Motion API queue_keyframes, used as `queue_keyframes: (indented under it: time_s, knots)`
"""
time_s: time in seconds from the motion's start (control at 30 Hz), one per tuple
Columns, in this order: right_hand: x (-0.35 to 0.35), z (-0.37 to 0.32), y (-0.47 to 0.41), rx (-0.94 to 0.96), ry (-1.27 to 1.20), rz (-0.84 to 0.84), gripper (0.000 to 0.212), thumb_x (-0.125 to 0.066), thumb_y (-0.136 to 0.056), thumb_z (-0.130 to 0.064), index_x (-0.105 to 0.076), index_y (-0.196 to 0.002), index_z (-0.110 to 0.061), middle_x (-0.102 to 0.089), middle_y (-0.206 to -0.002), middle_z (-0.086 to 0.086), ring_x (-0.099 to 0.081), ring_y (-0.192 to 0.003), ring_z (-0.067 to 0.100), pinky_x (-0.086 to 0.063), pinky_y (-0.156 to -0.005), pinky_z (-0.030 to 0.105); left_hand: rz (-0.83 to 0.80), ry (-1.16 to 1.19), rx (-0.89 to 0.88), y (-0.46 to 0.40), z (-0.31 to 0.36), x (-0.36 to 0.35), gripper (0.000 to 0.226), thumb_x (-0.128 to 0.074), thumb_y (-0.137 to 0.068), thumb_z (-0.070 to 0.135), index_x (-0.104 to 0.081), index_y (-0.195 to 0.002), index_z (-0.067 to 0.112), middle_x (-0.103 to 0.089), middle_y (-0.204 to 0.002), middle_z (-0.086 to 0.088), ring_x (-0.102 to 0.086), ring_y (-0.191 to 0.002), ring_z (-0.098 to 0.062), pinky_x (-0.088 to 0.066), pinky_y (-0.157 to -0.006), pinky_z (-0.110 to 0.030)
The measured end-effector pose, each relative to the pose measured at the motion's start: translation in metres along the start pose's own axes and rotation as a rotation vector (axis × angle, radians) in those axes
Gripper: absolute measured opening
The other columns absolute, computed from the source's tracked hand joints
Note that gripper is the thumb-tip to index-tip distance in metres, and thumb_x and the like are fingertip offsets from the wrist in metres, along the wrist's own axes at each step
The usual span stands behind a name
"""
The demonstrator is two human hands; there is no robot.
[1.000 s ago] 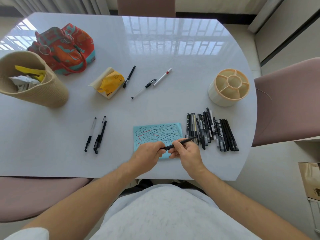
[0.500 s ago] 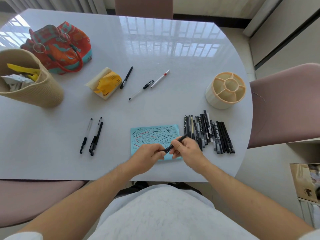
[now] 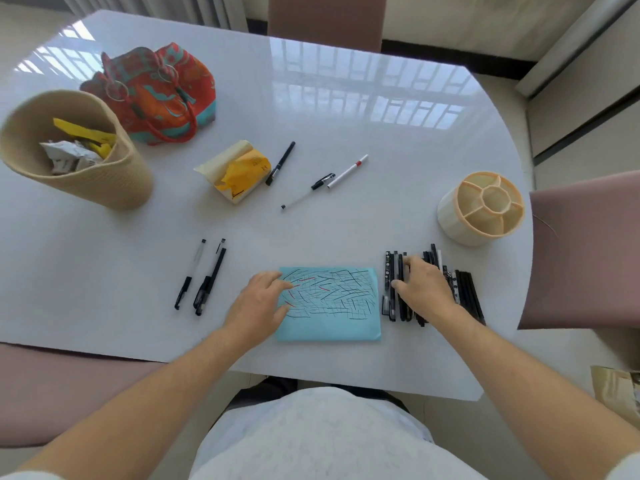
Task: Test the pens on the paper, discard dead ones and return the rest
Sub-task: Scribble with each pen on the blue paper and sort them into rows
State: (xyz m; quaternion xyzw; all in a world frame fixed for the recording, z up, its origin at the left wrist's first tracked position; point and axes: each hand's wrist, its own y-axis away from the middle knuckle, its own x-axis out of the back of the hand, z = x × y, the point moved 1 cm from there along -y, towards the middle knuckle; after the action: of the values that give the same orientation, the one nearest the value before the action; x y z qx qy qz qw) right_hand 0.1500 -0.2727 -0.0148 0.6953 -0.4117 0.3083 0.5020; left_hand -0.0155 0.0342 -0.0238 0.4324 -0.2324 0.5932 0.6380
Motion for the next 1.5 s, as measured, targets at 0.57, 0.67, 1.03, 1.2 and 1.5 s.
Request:
queue_keyframes:
  time_s: [0.57,0.67,1.03,1.2,1.5]
  knots:
    - [0.019,-0.167,-0.190,0.352,0.580,0.102,0.039,-0.054,-0.086,0.004,-0.060,-0.123,-0.009,-0.055,-0.128,0.014,-0.048,-0.127,0.037,-0.050,-0.086,0.043,-0.086,0.130,0.169,0.024,-0.041,0.005,0.042,-0.058,-0.096,0.026,-0.050,-0.137,0.026,-0.032,-0.156,0.005,-0.023,-0.146,-0.012,-0.037,-0.112,-0.046]
    - [0.016,-0.156,-0.179,0.529,0.696,0.181,0.025,-0.056,-0.080,0.009,-0.064,-0.102,-0.002,-0.062,-0.108,0.018,-0.060,-0.103,0.039,-0.048,-0.074,0.041,-0.078,0.144,0.167,0.024,-0.041,0.008,0.040,-0.058,-0.097,0.026,-0.052,-0.137,0.025,-0.034,-0.155,0.004,-0.025,-0.146,-0.013,-0.037,-0.113,-0.045]
    - [0.032,-0.095,-0.024,0.341,-0.572,0.073,0.010,-0.061,-0.088,-0.004,-0.063,-0.094,-0.012,-0.070,-0.077,0.010,-0.071,-0.068,0.023,-0.058,-0.063,0.035,-0.057,0.268,0.050,-0.006,0.013,0.017,0.035,-0.057,-0.097,0.033,-0.052,-0.131,0.036,-0.053,-0.133,0.017,-0.053,-0.116,0.000,-0.048,-0.100,-0.035]
    - [0.006,-0.066,0.068,0.112,-1.119,-0.165,0.010,-0.061,-0.092,0.012,-0.067,-0.094,0.005,-0.075,-0.078,0.014,-0.075,-0.074,0.027,-0.062,-0.071,0.032,-0.261,0.465,0.002,-0.014,0.068,0.007,0.036,-0.057,-0.098,0.034,-0.052,-0.133,0.040,-0.065,-0.116,0.020,-0.064,-0.094,0.003,-0.052,-0.089,-0.026]
    - [-0.033,-0.033,0.127,-0.069,-1.288,-0.097,0.009,-0.064,-0.098,-0.005,-0.071,-0.092,-0.003,-0.073,-0.077,0.017,-0.071,-0.070,0.027,-0.061,-0.071,0.039,-0.388,0.275,-0.104,0.001,0.100,-0.014,0.015,-0.059,-0.098,0.031,-0.072,-0.094,0.026,-0.064,-0.074,0.010,-0.053,-0.065,-0.003,-0.039,-0.059,-0.015]
